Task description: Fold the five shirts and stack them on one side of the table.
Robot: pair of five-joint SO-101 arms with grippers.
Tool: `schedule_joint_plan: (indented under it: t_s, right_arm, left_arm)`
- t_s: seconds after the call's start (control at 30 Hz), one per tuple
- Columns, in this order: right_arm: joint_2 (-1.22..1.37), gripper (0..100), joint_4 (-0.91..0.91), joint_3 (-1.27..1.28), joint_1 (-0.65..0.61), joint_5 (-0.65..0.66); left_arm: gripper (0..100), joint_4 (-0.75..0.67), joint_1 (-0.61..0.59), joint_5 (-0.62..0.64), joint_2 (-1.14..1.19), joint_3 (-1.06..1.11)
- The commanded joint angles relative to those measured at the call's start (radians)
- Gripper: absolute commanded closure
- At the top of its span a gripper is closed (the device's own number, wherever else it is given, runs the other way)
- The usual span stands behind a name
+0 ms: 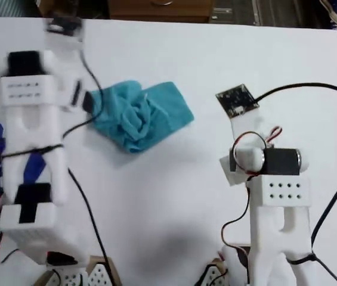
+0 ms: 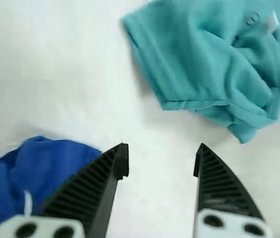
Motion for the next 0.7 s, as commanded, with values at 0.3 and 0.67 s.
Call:
schedule_joint_plan:
  t_s: [0.3,0.67]
  right_arm:
    - [0.371,77.6,-0.214,-0.262,-0.424,-0.005]
    - [0.881,77.6,-0.179,-0.767,-0.711,-0.005]
  left_arm:
    - [76,-0.157,-0.413,-0.029,0.044,0.097]
    - [77,-0.282,-0.738,-0.173,0.081,0.191]
